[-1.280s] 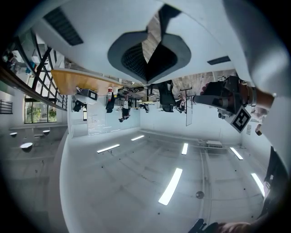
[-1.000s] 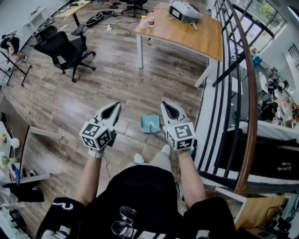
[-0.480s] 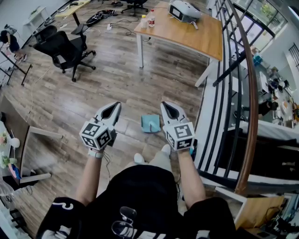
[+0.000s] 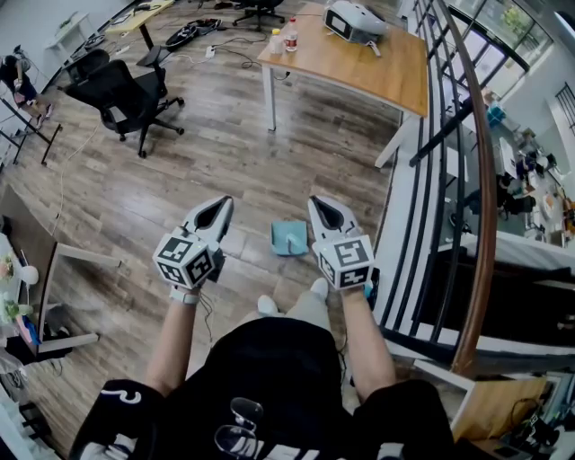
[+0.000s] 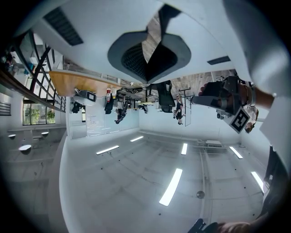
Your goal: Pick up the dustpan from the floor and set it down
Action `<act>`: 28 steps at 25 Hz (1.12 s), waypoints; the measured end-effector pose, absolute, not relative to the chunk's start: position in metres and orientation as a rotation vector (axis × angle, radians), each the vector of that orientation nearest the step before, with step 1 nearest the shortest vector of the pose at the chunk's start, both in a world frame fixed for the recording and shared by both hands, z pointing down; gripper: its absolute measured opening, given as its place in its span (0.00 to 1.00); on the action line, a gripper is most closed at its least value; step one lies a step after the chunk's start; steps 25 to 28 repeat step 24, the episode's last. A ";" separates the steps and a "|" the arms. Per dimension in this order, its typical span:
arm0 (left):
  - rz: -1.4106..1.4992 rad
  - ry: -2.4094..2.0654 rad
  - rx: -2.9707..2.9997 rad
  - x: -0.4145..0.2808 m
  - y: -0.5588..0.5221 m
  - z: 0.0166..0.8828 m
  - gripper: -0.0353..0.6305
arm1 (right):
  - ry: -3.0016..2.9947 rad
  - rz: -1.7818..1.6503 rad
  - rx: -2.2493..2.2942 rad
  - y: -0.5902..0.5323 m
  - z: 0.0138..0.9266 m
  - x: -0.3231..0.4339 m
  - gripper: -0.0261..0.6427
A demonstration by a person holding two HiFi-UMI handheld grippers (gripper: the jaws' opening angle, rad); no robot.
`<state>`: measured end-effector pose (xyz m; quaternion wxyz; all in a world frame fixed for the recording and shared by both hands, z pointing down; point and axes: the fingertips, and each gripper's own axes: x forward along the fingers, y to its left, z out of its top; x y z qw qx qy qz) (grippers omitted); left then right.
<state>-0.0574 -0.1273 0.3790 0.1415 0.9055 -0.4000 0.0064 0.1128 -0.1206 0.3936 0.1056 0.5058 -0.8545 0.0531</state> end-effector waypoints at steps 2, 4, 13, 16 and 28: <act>0.020 -1.154 2.614 -0.056 -0.127 0.378 0.05 | -2.517 0.157 1.488 -0.120 0.394 0.114 0.03; 0.021 -1.153 2.616 -0.055 -0.127 0.378 0.05 | -2.516 0.144 1.489 -0.120 0.393 0.115 0.03; 0.020 -1.147 2.613 -0.050 -0.125 0.379 0.05 | -2.517 0.119 1.483 -0.118 0.394 0.120 0.03; 0.023 -1.146 2.612 -0.049 -0.123 0.379 0.05 | -2.518 0.116 1.480 -0.116 0.394 0.120 0.03; 0.017 -1.142 2.612 -0.048 -0.122 0.378 0.05 | -2.512 0.115 1.480 -0.116 0.396 0.121 0.03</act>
